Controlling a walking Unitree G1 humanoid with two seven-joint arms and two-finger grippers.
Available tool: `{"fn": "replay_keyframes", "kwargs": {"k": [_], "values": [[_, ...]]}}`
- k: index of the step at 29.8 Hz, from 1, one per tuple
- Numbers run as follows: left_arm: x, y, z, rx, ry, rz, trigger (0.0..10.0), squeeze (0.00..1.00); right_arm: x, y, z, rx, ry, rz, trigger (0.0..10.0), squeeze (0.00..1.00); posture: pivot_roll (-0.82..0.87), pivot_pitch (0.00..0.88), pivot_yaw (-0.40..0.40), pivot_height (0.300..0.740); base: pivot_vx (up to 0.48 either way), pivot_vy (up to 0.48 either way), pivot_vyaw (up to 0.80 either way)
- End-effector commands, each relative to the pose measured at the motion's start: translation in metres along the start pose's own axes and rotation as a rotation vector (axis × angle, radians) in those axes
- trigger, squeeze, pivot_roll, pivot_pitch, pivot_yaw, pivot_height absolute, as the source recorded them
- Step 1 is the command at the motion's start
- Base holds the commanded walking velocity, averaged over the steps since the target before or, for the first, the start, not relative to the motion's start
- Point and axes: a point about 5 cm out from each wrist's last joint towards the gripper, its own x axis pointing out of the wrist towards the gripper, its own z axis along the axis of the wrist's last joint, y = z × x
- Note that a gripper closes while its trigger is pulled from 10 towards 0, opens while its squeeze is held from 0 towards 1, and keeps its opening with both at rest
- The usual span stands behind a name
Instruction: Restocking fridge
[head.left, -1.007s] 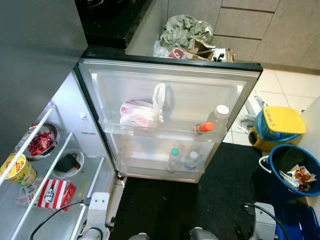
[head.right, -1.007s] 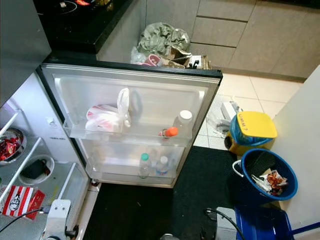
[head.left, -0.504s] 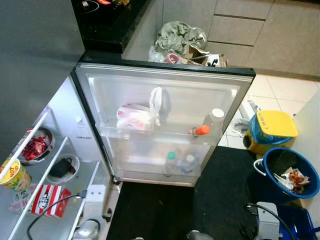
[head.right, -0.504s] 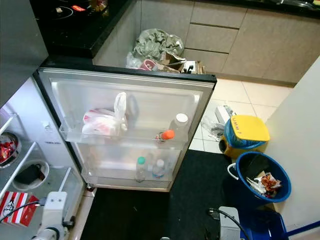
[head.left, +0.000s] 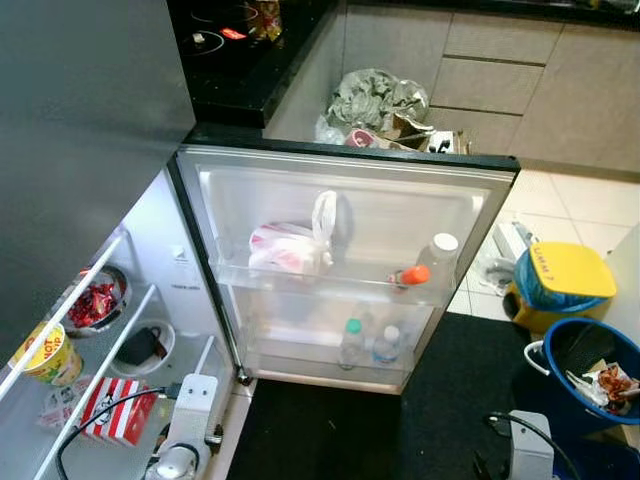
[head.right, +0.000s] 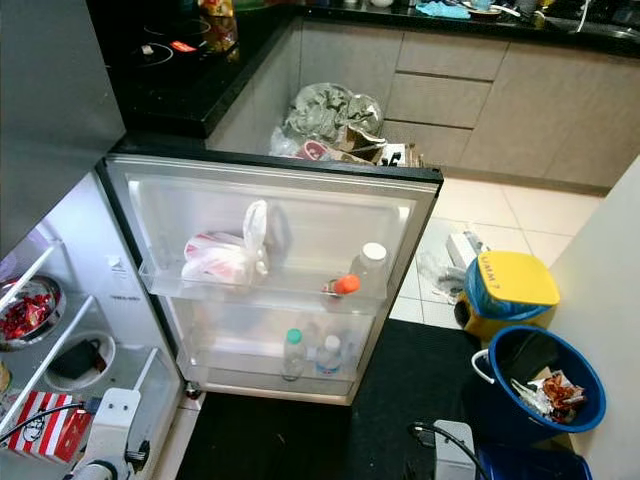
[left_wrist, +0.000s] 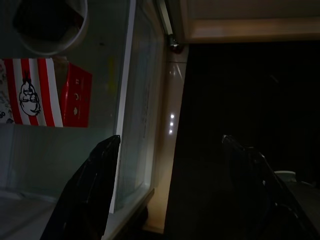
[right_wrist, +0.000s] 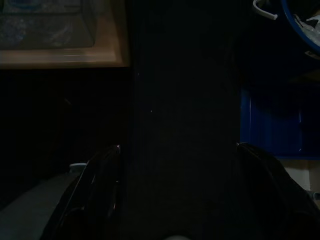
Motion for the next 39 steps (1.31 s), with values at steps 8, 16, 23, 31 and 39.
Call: {"fn": "replay_keyframes", "kwargs": {"k": [8,16,23,31,39], "values": [[-0.006,-0.006,-0.017,-0.085,0.031,0.026,10.0,0.0,0.002,-0.015,0.017,0.099,-0.066,-0.063,10.0,0.0,0.01,0.024,-0.066,0.74,0.0,0.0,0.0],[-0.002,-0.019,-0.01,-0.011,0.045,-0.024,10.0,0.0,0.004,-0.01,0.028,0.102,-0.117,-0.052,10.0,0.0,-0.05,0.0,-0.064,0.74,0.0,0.0,0.0],[-0.002,-0.017,-0.007,-0.033,0.028,0.007,10.0,0.0,-0.002,0.001,-0.002,-0.091,-0.025,0.056,10.0,0.0,-0.03,0.02,-0.064,0.74,0.0,0.0,0.0],[-0.006,-0.015,-0.02,0.027,0.055,-0.012,10.0,0.0,-0.001,-0.002,0.002,-0.082,-0.029,0.03,10.0,0.0,-0.02,0.014,-0.061,0.74,0.0,0.0,0.0],[-0.006,-0.019,-0.021,0.066,0.062,-0.03,10.0,0.0,0.001,0.0,0.011,-0.087,-0.053,0.036,10.0,0.0,-0.03,0.0,-0.059,0.74,0.0,0.0,0.0]]}}
